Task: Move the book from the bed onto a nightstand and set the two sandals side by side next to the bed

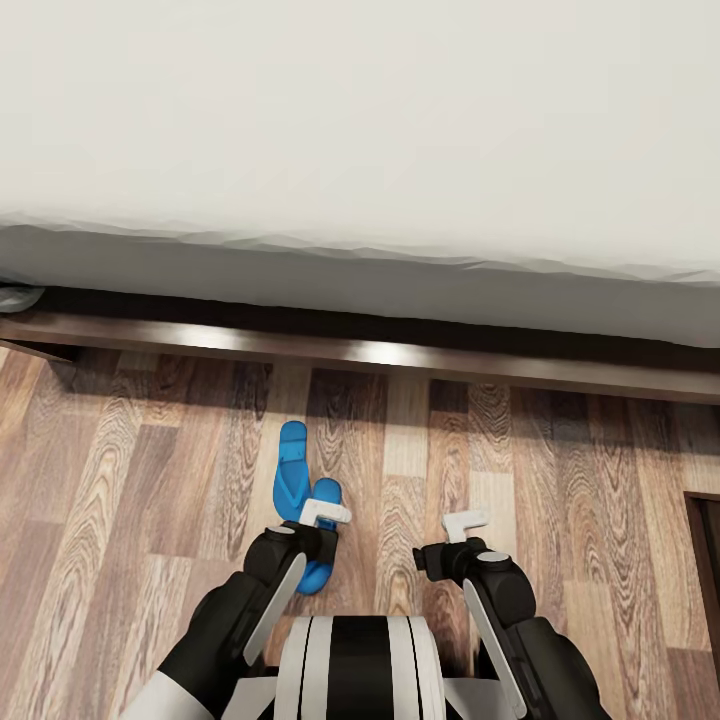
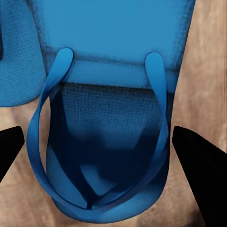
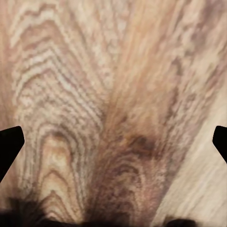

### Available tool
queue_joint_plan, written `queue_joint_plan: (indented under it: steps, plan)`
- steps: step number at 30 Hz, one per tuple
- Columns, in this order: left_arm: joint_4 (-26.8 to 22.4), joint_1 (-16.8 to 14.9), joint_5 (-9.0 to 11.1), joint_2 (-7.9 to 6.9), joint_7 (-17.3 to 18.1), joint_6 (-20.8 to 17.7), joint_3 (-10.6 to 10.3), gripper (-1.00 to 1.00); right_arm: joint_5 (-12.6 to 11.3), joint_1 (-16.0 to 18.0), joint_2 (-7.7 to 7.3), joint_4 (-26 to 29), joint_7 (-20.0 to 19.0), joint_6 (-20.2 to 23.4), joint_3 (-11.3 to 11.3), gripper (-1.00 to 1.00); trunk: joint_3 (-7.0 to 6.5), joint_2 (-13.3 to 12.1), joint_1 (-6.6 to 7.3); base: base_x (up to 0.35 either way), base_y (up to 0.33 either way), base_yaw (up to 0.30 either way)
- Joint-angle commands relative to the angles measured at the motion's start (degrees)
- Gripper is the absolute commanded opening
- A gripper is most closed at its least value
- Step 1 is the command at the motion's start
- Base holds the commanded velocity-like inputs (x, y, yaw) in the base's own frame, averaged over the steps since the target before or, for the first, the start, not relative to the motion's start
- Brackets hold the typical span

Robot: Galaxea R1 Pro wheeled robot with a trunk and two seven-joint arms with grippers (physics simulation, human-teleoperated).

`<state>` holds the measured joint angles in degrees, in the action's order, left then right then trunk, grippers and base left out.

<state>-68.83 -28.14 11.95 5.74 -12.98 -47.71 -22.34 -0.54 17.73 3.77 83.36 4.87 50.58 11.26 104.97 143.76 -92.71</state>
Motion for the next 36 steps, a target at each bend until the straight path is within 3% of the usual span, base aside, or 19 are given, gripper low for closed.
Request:
queue_joint_plan:
  steps: [1,22,32,36]
  plan:
    - [-0.2,-0.04,0.57,0.09,-0.78,-0.22,-0.07,-1.0,-0.08,0.02,0.0,0.05,0.39,0.27,0.08,1.0,0.03,0.01,0.01,0.0,0.0,0.0]
    - [-4.32,-1.25,0.58,1.18,-5.6,-0.28,-0.16,-1.0,-0.08,0.02,-0.01,0.04,0.57,0.24,0.08,1.0,0.03,0.01,0.01,0.0,0.0,0.0]
    - [-4.38,-2.79,1.17,2.15,-5.91,-0.2,-0.06,-1.0,-0.08,0.02,-0.07,0.04,0.57,0.22,0.08,1.0,0.03,0.01,0.01,0.0,0.0,0.0]
    - [-4.19,-4.47,3.23,2.36,-5.86,-0.19,0.0,-1.0,-0.06,0.02,-0.08,0.04,0.57,0.22,0.08,1.0,0.03,0.01,0.01,0.0,0.0,0.0]
